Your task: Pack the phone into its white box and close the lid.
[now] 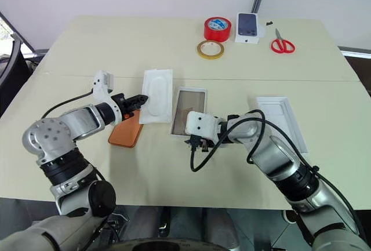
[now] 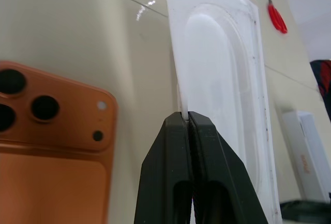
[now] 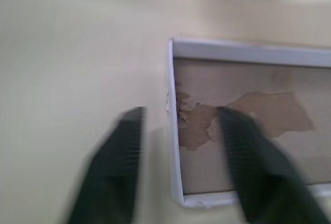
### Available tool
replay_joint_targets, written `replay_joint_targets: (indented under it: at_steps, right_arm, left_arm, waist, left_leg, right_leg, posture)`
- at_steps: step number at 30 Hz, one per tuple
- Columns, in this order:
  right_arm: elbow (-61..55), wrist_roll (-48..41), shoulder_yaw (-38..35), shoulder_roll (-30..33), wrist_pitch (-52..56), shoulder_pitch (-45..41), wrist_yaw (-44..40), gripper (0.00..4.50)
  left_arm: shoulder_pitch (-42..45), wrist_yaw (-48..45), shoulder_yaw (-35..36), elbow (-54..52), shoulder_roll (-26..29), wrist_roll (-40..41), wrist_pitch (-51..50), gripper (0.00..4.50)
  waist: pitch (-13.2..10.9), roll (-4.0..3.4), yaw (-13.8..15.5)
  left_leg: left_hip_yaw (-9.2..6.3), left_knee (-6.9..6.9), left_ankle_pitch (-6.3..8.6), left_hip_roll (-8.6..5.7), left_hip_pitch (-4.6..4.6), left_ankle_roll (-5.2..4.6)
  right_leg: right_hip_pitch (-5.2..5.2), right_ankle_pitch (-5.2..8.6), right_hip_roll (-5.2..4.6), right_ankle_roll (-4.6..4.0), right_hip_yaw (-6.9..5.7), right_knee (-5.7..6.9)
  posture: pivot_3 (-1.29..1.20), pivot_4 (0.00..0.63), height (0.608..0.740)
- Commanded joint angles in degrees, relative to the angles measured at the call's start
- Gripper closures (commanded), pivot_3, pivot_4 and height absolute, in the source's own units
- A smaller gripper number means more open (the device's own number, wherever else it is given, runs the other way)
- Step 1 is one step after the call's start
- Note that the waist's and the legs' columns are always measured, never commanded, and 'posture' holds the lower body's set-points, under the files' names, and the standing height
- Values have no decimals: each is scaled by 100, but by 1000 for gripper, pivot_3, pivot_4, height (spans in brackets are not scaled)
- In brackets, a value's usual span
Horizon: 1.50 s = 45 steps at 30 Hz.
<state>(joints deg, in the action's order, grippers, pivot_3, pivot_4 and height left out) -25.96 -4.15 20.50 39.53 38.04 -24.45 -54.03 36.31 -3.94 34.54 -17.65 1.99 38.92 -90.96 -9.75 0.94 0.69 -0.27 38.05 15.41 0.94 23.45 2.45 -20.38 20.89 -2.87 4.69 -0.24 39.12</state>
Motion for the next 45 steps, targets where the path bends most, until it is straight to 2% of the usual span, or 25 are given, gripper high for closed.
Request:
replay_joint_targets:
  at_steps: [1, 7, 12, 18, 21, 27, 29, 30, 32, 34, 35, 36, 41, 45]
  right_arm:
    - [-581, -487, -860, 282, 71, 310, -100, 1687]
    - [-718, -835, -1562, 639, 110, 747, -67, 1687]
    - [-608, -787, -1657, 747, -2, 884, 78, 1687]
    - [-560, -792, -1660, 743, -99, 938, 179, 1687]
    - [-539, -755, -1639, 741, -151, 963, 237, 1628]
    - [-426, -751, -1623, 690, -164, 861, 382, 1628]
    - [-344, -730, -1600, 653, -170, 804, 452, 1628]
    - [-290, -715, -1586, 624, -157, 759, 502, 1883]
    - [-167, -701, -1566, 531, -77, 623, 648, 2545]
    - [-42, -701, -1534, 413, 52, 445, 803, 3486]
    - [18, -698, -1508, 331, 138, 335, 889, 4094]
    - [65, -693, -1463, 240, 225, 222, 970, 4473]
    - [337, -476, -1018, -336, 612, -351, 1459, 4473]
    - [838, -90, -521, -870, 546, -816, 1853, 4473]
  left_arm:
    - [71, 134, -219, -322, -218, -68, -64, 4500]
    - [12, 299, -785, -263, -535, -362, 8, 4500]
    - [10, 379, -1175, -47, -724, -607, 205, 4500]
    - [18, 353, -1251, 13, -868, -663, 253, 4500]
    - [2, 326, -1275, 1, -918, -674, 234, 3522]
    - [78, 162, -1044, -44, -907, -559, 148, 619]
    - [147, 59, -912, -82, -827, -489, 143, 619]
    - [181, 0, -864, -104, -765, -449, 157, 584]
    - [227, -139, -836, -152, -586, -369, 238, 567]
    - [229, -316, -914, -202, -333, -316, 388, 567]
    - [194, -444, -1013, -229, -155, -297, 529, 567]
    - [138, -599, -1140, -253, 62, -293, 702, 567]
    - [-486, -1720, -2336, -309, 1577, -771, 2310, 567]
    - [-1087, -2812, -2780, -224, 2560, -974, 3563, 567]
  waist:
    - [0, 0, -2]
    - [-1, 1, -25]
    - [-1, 1, -28]
    - [-1, 1, -13]
    - [-1, 2, -7]
    - [-1, 2, -9]
    - [-1, 2, -13]
    - [-1, 2, -21]
    - [-1, 1, -28]
    - [-1, 1, -37]
    - [-1, 1, -41]
    - [-1, 1, -40]
    - [0, -2, -132]
    - [-2, -6, -149]
  left_leg:
    - [0, 0, 0, 0, 0, 0]
    - [0, -3, 1, 1, -1, -1]
    - [0, -4, 1, 1, -2, -1]
    - [0, -4, 0, 1, -1, -1]
    - [1, -3, 0, 1, -1, -1]
    - [1, -3, 0, 0, -1, 0]
    - [0, -3, 0, 0, -1, 0]
    - [0, -3, 0, 1, -1, 0]
    - [0, -4, 0, 2, -1, 0]
    - [0, -4, 0, 2, -2, 0]
    - [0, -5, 0, 2, -2, 1]
    - [0, -5, -1, 2, -2, 1]
    - [0, -17, -8, 3, -5, 14]
    - [1, -21, -9, 3, -4, 15]
  right_leg:
    - [1, 0, 0, 0, 0, -1]
    - [0, 0, 4, 0, 1, 0]
    - [0, 0, 5, 0, 1, 0]
    - [0, 0, 5, 0, 1, 0]
    - [1, 0, 4, 0, 1, -1]
    - [1, 0, 4, 0, 1, 0]
    - [1, 0, 4, 0, 1, -1]
    - [0, 0, 5, 0, 1, -1]
    - [0, 0, 6, 0, 1, 0]
    - [-1, 0, 7, 0, 1, 0]
    - [-1, 0, 7, 0, 1, 0]
    - [-1, 0, 7, 0, 1, 0]
    - [-4, 0, 6, 0, 2, 0]
    - [-9, 0, 5, -1, 2, -1]
  posture:
    - [0, 150, 740]
    - [0, 150, 740]
    - [0, 150, 740]
    - [0, 150, 740]
    - [0, 150, 740]
    - [0, 150, 740]
    - [0, 150, 740]
    - [0, 150, 740]
    - [0, 150, 740]
    - [0, 150, 740]
    - [0, 150, 740]
    - [0, 150, 740]
    - [0, 150, 740]
    - [0, 150, 740]
